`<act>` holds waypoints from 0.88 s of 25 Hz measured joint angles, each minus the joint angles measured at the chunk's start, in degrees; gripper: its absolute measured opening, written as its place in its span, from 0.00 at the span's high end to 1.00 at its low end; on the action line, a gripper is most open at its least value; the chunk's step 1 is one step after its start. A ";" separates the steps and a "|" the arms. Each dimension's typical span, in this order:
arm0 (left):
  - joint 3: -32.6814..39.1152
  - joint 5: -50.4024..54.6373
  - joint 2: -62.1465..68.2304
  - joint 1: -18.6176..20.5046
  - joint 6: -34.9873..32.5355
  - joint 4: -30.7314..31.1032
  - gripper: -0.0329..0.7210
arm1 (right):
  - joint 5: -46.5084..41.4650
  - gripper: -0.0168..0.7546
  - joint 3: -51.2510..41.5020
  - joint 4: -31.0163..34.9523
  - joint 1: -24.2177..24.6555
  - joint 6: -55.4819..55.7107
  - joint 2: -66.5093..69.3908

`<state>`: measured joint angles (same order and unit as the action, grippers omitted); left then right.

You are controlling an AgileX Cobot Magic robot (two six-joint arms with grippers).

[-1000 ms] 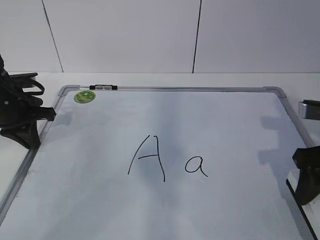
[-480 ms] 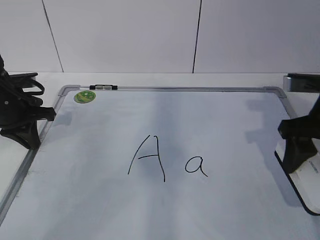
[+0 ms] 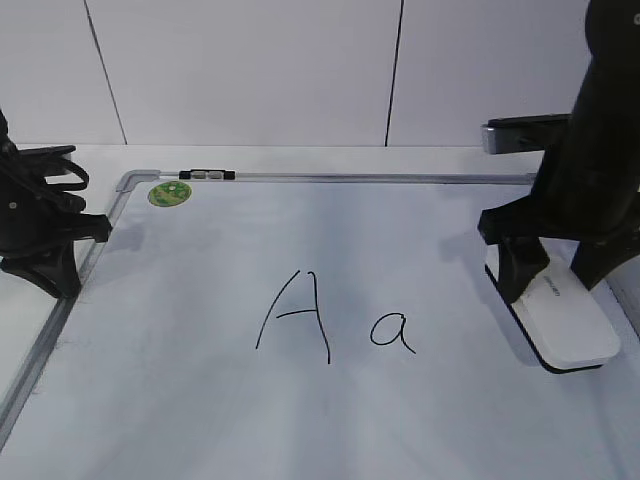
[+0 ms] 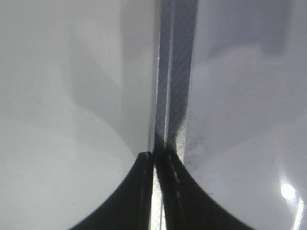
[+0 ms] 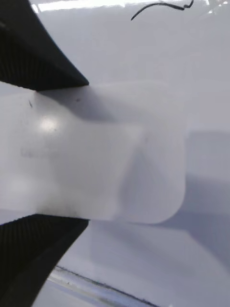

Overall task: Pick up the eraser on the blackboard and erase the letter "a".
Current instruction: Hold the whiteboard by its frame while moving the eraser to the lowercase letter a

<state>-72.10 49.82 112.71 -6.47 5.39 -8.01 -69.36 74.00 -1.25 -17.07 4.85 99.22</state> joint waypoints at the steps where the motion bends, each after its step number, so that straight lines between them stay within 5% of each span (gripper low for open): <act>1: 0.00 0.00 0.00 0.00 0.00 0.00 0.92 | 0.00 0.27 0.68 -0.11 -0.40 0.00 0.86; 14: 0.00 0.00 0.00 0.00 0.00 0.00 0.92 | -0.11 0.27 8.43 -2.53 -8.95 0.97 10.59; 22: 0.00 0.00 0.00 0.00 0.00 -0.04 0.92 | -0.11 0.27 9.16 -2.54 -10.17 1.06 12.70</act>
<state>-72.10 49.82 112.71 -6.47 5.39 -8.05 -69.47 83.16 -3.79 -27.24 5.91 111.92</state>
